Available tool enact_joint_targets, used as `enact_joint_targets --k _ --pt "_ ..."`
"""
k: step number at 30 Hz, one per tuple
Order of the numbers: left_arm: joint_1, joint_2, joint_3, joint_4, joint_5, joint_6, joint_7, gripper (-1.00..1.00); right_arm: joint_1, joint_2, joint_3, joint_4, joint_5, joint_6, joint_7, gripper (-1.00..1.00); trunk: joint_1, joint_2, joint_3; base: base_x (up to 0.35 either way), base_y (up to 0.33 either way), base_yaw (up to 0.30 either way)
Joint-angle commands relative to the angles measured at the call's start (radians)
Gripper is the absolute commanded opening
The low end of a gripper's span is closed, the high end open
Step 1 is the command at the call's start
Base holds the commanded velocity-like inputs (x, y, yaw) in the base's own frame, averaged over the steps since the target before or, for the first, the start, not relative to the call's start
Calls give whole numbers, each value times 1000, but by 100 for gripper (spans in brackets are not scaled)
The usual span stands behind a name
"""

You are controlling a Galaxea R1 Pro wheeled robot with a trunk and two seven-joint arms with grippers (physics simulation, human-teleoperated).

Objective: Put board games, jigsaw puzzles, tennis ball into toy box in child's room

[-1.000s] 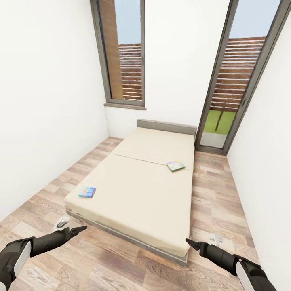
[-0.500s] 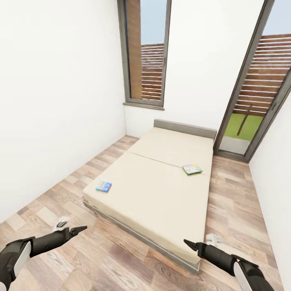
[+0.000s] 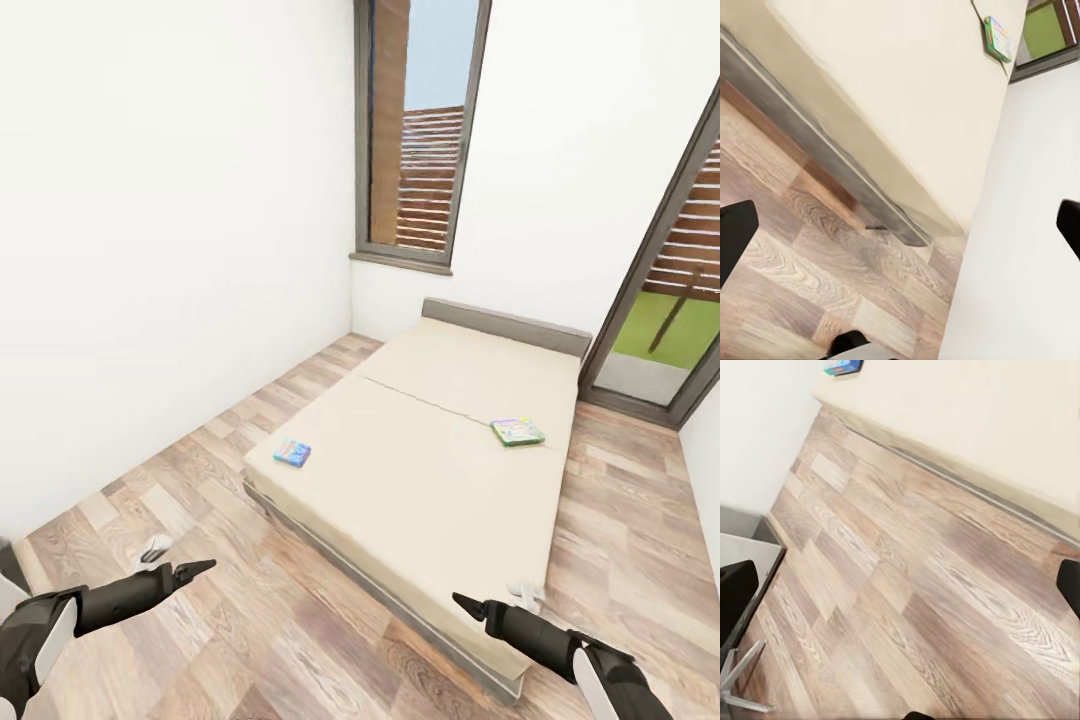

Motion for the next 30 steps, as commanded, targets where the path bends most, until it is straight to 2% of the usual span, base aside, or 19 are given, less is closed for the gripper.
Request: enact_joint_targets --k 1,30 --pt "-1 0 1 0 3 8 -2 100 0 0 -1 -1 -8 9 -6 100 1 -2 -2 0 -169 291" --pt "-1 -2 -1 0 2 8 -3 100 0 6 1 -1 -8 9 -22 100 1 -2 -2 0 -286 291"
